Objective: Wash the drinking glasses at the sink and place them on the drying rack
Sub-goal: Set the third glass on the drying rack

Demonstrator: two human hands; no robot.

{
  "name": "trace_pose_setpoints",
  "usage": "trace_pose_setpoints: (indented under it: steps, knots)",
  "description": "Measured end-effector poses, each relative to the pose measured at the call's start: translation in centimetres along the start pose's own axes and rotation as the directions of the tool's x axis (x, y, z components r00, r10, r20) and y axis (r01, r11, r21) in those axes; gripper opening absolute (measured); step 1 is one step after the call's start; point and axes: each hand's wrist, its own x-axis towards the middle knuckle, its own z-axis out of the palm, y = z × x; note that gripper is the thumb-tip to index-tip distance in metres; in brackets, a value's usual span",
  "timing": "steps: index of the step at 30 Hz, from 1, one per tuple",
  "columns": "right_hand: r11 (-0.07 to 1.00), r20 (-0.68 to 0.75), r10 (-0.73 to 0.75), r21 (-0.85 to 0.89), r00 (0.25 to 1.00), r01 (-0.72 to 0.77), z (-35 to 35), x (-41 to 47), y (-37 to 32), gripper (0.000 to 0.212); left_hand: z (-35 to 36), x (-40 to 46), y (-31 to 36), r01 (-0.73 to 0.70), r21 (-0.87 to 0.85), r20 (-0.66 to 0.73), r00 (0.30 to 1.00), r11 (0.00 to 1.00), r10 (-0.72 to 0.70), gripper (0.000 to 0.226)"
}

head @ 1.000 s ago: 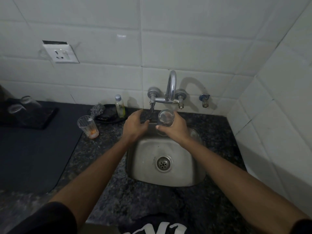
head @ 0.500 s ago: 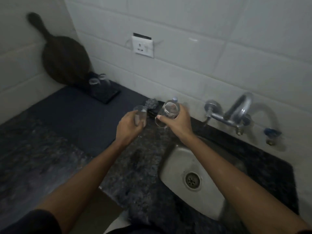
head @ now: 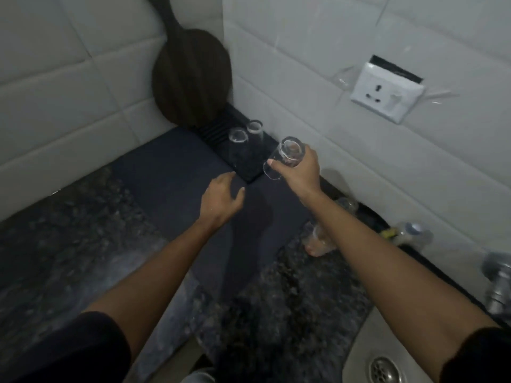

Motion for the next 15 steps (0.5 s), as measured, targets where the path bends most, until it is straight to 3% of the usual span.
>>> trace_pose_setpoints:
  steps: [9,15]
  knots:
    - [0.996,-0.007,0.036,-0.08,0.999,-0.036,7.0,8.6,3.7,0.06,5.3,7.1,-8.5,0.016,0.312,0.195,0.978,0.95,-0.081,0.085]
    - [0.987,0.004,0.033,-0.16,0.999,-0.032,8.7,11.0,6.0,0.062,7.3,6.5,-9.1,-0.025,0.414,0.163,0.985,0.91,-0.048,0.083]
